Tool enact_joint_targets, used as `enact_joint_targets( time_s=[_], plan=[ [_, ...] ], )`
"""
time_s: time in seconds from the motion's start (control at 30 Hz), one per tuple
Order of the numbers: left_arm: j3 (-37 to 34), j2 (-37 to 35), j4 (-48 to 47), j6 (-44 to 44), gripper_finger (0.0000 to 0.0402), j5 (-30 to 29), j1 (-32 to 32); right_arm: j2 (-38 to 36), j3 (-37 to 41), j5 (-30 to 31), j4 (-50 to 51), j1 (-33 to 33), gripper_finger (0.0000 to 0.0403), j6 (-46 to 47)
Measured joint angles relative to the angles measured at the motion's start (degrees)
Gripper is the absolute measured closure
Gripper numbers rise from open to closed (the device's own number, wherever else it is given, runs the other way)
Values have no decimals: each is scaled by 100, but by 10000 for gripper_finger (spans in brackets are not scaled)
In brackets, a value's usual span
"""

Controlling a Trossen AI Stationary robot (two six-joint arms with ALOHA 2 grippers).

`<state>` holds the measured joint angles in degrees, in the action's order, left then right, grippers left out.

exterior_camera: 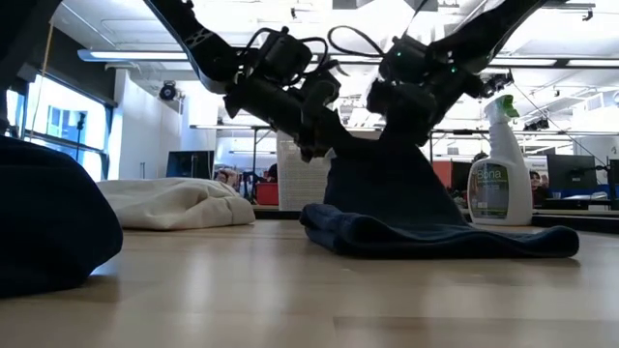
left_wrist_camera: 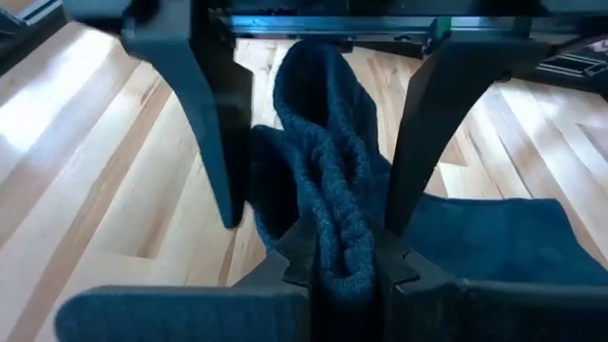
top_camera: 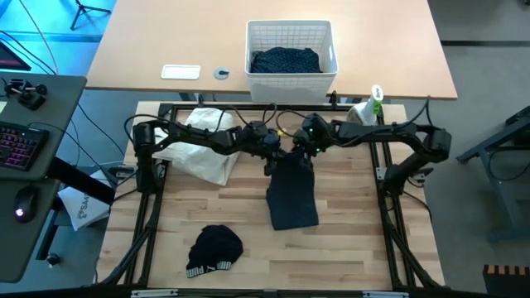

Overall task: Fold laundry
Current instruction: Fold the blue shorts

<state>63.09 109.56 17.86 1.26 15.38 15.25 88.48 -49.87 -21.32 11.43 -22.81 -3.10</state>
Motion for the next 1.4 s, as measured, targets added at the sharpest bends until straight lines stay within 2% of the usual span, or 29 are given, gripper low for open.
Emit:
enact_joint_targets(
  time_s=[0.07,0.17,0.33,0.37,0.53,0.67,0.77,0.9,1.03,1.23,1.33,1.4],
  plan=[
    [0,-2,2,76,376,2,-7,109,0,-239,-190,-6,130,201],
    [0,-77,-75,172,361,96,-7,131,0,-461,-289,-4,209,448],
    [0,-324,-539,161,308,411,105,-47,-51,-655,-166,-30,368,846],
    [0,-449,-702,122,297,474,170,-95,-145,-583,-42,-39,382,828],
    [0,-1500,-1613,145,256,410,551,-526,-1276,717,1227,-4,374,404],
    [0,-2685,-2202,-13,249,-330,690,-738,-2571,1903,2217,139,394,-842],
    [4,-3526,-2353,-511,250,-990,677,-753,-3298,2279,2564,221,392,-1525],
    [7,-4243,-2423,-926,254,-1746,548,-754,-3251,1998,2557,223,397,-1621],
    [7,-4504,-2683,-870,255,-1955,418,-709,-2191,1176,1990,246,396,-898],
    [2,-4243,-3396,-373,255,-1950,221,-701,-374,149,656,665,395,529],
    [-4,-3972,-3509,-82,255,-1918,99,-701,-83,-724,194,774,395,1266],
    [-4,-3779,-3432,-44,255,-1760,28,-703,-104,-889,154,738,395,1500]
  ],
)
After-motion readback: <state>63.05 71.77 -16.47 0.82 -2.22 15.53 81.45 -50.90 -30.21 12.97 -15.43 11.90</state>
